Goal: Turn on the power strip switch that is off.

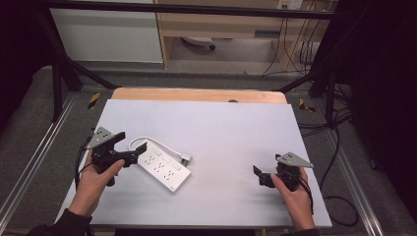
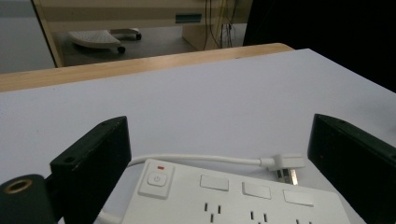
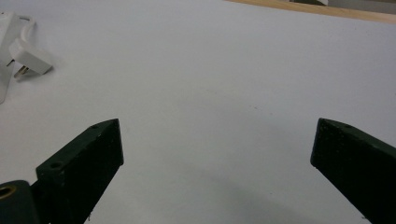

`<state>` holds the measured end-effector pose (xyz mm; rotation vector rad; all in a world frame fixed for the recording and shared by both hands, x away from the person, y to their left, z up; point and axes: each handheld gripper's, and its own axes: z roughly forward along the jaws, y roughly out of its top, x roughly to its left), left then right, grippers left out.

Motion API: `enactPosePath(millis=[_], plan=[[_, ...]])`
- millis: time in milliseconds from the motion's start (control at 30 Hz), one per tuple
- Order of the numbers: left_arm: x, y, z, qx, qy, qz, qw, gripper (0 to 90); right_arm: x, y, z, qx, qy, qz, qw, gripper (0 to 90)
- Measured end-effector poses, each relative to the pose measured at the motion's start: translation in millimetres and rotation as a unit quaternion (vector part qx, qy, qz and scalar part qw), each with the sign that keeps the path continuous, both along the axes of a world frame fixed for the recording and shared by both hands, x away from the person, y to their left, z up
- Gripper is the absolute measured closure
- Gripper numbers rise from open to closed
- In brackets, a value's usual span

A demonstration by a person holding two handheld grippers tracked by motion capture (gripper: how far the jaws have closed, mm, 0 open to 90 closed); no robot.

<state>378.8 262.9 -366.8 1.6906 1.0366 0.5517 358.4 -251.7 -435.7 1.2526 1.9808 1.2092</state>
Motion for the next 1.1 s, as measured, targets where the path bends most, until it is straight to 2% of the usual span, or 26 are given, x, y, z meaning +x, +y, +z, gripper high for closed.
enactPosePath(millis=[567,933,1100], plan=[[10.7,-18.4,-7.2,0.013,0.022,-0.022,0.9994,16.2,-0.4,-1.1,0.1,0.001,0.0,0.0,1.0,2.9],[15.1,-15.9,-11.1,0.004,0.041,-0.025,0.9988,39.2,-0.2,-1.1,-0.2,0.0,0.0,0.001,1.0,2.9],[16.0,-15.7,-11.9,0.005,0.039,-0.025,0.9989,49.0,-0.3,-1.3,0.0,0.001,0.002,0.0,1.0,2.9]])
